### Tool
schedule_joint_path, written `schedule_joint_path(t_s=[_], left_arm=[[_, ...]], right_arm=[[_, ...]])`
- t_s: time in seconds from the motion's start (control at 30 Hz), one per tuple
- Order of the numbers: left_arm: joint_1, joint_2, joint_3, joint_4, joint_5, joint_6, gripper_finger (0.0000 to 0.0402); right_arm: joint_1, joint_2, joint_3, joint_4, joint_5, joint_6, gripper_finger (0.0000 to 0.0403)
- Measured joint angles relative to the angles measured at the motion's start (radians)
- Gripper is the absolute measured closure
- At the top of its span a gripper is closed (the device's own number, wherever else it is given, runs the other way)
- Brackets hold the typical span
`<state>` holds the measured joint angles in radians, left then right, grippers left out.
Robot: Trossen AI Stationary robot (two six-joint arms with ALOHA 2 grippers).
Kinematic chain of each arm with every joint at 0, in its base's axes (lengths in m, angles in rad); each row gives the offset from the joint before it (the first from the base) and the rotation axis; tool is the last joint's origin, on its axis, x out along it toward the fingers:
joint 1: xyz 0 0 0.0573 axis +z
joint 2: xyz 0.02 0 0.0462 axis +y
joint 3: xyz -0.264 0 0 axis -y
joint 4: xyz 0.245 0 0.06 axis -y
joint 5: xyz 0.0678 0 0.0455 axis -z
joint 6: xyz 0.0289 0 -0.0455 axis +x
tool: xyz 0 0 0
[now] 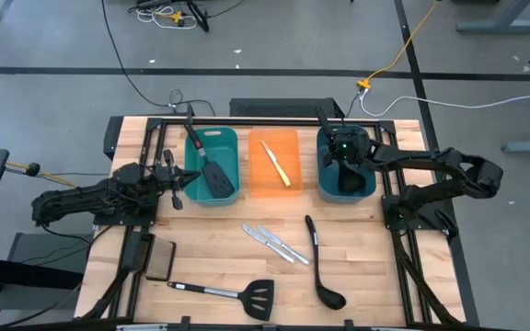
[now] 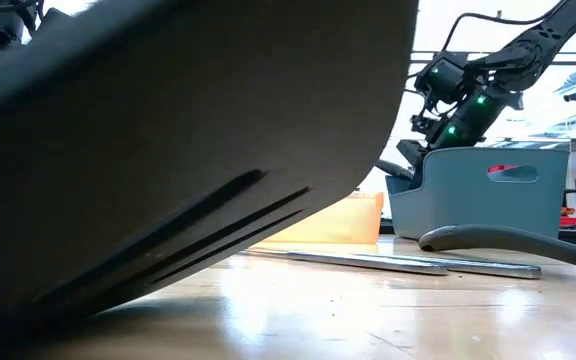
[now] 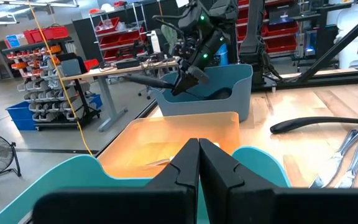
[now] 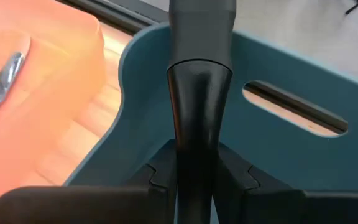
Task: Pick & Place Kitchen Items
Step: Put the right black spoon into the dark green bin
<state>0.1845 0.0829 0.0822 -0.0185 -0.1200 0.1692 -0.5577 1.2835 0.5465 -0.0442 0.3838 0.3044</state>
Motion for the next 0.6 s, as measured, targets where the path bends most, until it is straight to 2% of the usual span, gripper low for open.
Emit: schedule_joint_path(t_s=[0.3,0.47,0.6], left_arm=[[0.0,0.0,0.0,-0.016,0.0,0.005,0.0384],[0.0,0.0,0.0,-0.016,0.0,0.007,0.0384],[0.0,0.0,0.0,-0.016,0.0,0.007,0.0384]], right_arm=[[0.0,0.005,-0.002,0.06,-0.011,-0.003,0.0288],[0.003,-0.047,-0.002,0.082,-0.014,-0.015,0.0277],[0.003,-0.122,-0.002,0.083,-0.077,-0.032,0.0272]])
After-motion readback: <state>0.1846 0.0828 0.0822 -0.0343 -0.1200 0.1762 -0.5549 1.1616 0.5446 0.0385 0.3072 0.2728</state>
